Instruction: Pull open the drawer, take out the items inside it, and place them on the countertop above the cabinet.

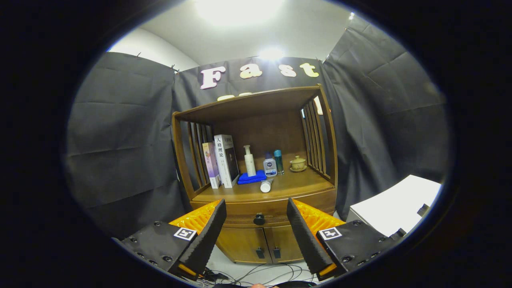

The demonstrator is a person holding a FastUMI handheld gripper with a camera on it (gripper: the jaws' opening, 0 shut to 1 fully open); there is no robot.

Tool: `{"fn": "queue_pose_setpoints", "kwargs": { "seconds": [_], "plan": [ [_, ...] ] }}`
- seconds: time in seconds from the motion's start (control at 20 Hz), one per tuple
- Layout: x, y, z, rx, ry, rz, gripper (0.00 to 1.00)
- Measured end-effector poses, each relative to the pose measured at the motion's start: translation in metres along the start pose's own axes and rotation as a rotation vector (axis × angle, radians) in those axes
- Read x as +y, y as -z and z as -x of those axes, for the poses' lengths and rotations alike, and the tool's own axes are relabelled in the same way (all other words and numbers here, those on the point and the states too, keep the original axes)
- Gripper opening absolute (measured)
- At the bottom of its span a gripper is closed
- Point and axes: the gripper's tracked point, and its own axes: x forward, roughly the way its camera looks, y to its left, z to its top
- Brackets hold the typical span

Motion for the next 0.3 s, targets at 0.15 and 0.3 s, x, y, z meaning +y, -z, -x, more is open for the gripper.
{"fn": "queue_pose_setpoints", "kwargs": {
  "seconds": [0.15,0.3],
  "plan": [
    [-0.003,0.006,-0.003,0.001,0.016,-0.017,0.95],
    [-0.001,0.015,-0.006,0.014,0.012,-0.026,0.95]
  ]
}}
